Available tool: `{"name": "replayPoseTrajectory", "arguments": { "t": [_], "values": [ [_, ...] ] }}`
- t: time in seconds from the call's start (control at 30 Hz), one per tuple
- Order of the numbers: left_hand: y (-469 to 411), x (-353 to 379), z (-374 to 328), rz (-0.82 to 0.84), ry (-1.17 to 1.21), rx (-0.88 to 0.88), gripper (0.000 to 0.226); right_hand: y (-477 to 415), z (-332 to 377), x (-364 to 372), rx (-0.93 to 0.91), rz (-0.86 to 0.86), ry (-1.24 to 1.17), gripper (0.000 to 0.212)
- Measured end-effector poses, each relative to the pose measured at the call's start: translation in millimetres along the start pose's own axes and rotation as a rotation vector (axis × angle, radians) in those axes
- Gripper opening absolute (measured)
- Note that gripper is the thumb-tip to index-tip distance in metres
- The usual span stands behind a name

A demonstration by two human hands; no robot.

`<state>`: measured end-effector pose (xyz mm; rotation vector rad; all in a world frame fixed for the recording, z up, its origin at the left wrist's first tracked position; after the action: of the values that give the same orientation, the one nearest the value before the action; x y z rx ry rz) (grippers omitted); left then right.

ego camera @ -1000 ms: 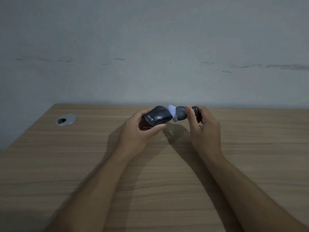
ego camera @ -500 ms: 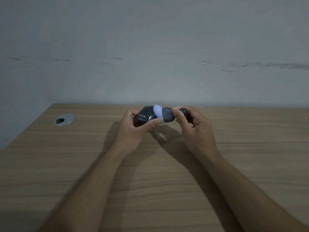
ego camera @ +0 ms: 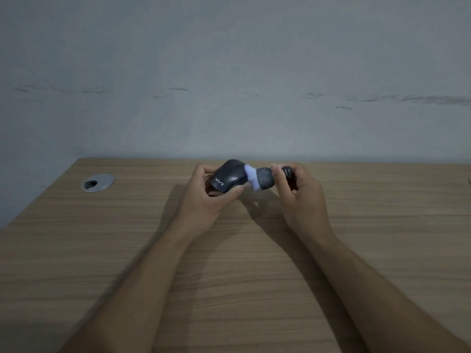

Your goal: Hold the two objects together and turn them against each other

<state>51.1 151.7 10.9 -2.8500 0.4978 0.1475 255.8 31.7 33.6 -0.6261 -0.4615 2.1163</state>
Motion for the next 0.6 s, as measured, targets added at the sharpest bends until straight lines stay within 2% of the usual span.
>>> {"name": "replayPoseTrajectory", "arguments": {
  "t": [0.1,0.23,0.4,0.6],
  "values": [
    [4.8,10.1,-5.2,0.096,-0.095,0.105,0.055,-6.2,-5.3,-14.3,-0.005,-0.097,0.103,0.021],
    [14.6,26.0,-17.2,0.195,-0.254,0.246,0.057,-5.6,5.7,-15.4,-0.084,-0.130,0.120,0.020],
    [15.7,19.2,-19.7,0.134,-0.265,0.226,0.057,-0.7,25.4,-15.5,-0.214,-0.158,0.089,0.018],
    [10.4,9.5,-18.8,0.040,-0.317,0.237,0.064,10.3,41.9,5.7,-0.357,0.029,0.102,0.013]
  ]
}}
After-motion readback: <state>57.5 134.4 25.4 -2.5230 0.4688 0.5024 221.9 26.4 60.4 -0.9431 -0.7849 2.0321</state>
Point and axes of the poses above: each hand's wrist, its own y-axis away from the middle knuckle, its own x-axis out of the palm, z = x × y, the point moved 9 cm from there along -y, towards the middle knuckle, and after that the axes turned 5 degrees about -z, right-handed, at the moved point
